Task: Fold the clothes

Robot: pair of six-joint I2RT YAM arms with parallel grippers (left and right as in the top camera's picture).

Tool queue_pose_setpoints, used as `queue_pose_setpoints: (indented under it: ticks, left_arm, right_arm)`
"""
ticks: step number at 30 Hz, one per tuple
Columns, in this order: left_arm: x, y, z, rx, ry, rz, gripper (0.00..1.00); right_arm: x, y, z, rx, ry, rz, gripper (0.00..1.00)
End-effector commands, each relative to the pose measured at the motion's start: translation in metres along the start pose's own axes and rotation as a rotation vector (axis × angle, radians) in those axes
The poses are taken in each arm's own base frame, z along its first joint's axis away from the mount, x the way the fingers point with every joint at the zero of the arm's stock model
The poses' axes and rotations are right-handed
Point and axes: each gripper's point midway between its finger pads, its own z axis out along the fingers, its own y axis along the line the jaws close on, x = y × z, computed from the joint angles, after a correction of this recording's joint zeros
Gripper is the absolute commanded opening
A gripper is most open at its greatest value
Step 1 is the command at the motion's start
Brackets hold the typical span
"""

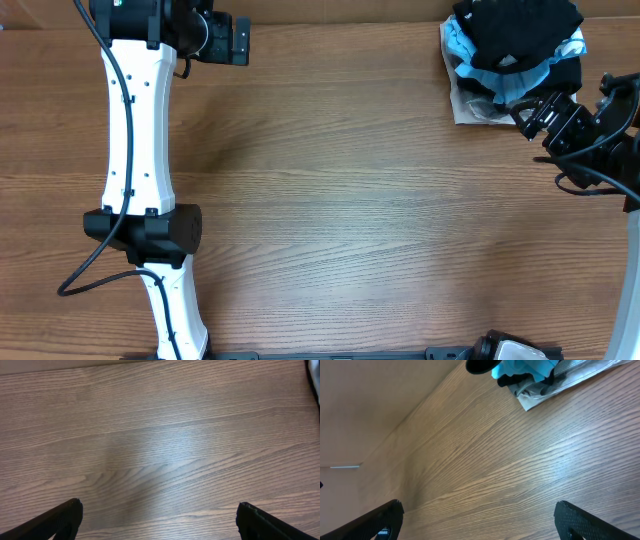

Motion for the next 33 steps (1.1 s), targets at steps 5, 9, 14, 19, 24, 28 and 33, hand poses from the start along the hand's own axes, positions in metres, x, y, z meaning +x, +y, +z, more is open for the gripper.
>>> queue_pose_setpoints:
  ticks: [5, 9, 14, 19, 24, 28, 33]
  left_arm:
    - [0.001, 0.004, 0.006, -0.012, 0.011, 0.016, 1.0]
    - [0.001, 0.004, 0.006, -0.012, 0.011, 0.016, 1.0]
    - [0.001, 0.004, 0.006, -0.012, 0.011, 0.016, 1.0]
    - [0.001, 0.004, 0.006, -0.012, 0.011, 0.015, 1.0]
    - [0.001, 0.004, 0.006, -0.012, 0.011, 0.015, 1.0]
    - [0.001, 0.004, 0.006, -0.012, 0.011, 0.016, 1.0]
    - [0.001, 0.004, 0.006, -0.012, 0.011, 0.016, 1.0]
  right_arm:
    - [0.002, -0.003, -0.003, 0.025, 0.001, -0.002, 1.0]
    - [0.011, -0.008, -0.007, 0.076, -0.021, -0.028, 1.0]
    - [0.005, 0.005, -0.023, 0.122, -0.197, -0.165, 1.0]
    - [0.009, 0.037, -0.033, 0.036, -0.351, -0.453, 1.0]
    - [0.032, 0.039, -0.03, -0.039, -0.458, -0.575, 1.0]
    - [0.053, 0.02, -0.018, -0.058, -0.501, -0.587, 1.0]
    - [0.081, -0.008, 0.001, -0.101, -0.61, -0.609, 1.0]
